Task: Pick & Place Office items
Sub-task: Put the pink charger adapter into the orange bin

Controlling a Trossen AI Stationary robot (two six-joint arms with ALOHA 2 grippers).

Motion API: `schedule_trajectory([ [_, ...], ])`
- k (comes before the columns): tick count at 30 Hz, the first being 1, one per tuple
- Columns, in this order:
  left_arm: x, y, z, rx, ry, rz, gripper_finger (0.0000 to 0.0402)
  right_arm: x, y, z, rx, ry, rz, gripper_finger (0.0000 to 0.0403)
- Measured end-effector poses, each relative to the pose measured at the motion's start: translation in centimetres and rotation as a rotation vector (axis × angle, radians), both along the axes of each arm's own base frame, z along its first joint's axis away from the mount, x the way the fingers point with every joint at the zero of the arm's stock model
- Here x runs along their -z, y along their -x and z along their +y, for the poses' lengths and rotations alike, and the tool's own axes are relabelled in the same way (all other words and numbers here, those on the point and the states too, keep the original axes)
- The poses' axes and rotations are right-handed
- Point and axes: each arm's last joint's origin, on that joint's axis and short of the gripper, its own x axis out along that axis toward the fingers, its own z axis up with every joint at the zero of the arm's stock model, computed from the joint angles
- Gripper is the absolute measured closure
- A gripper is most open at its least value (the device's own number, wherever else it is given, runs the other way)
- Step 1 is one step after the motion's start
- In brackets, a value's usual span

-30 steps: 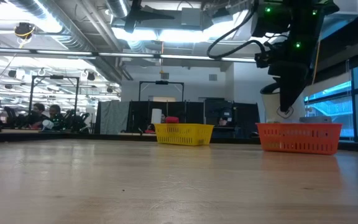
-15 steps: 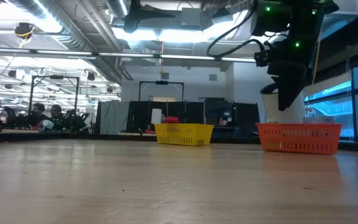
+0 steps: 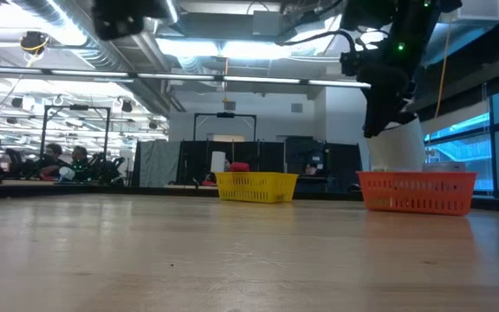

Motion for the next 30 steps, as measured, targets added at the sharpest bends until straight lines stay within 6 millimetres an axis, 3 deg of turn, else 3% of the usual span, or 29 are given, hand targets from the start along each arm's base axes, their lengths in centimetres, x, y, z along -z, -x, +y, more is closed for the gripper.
schedule_trajectory([
  [7, 0.7, 1.7, -4.2, 0.196, -0.230, -0.027, 0.0151, -0.2, -0.7, 0.0, -0.063, 0.025, -0.050, 0.0138],
  [18, 5.6, 0.4, -8.4, 0.336, -0.178, 0.141, 0.0151, -0.5, -1.4, -0.1, -0.043, 0.015, -0.137, 0.0138],
  [23, 7.1, 0.2, -9.4, 0.451, -0.276, 0.152, 0.0151, -0.7, -1.8, 0.0, 0.033, -0.041, -0.224, 0.0138],
  [30, 7.8, 1.1, -10.1, 0.679, -0.462, 0.134, 0.0151, -1.2, -2.8, 0.4, 0.142, -0.179, -0.395, 0.0138],
])
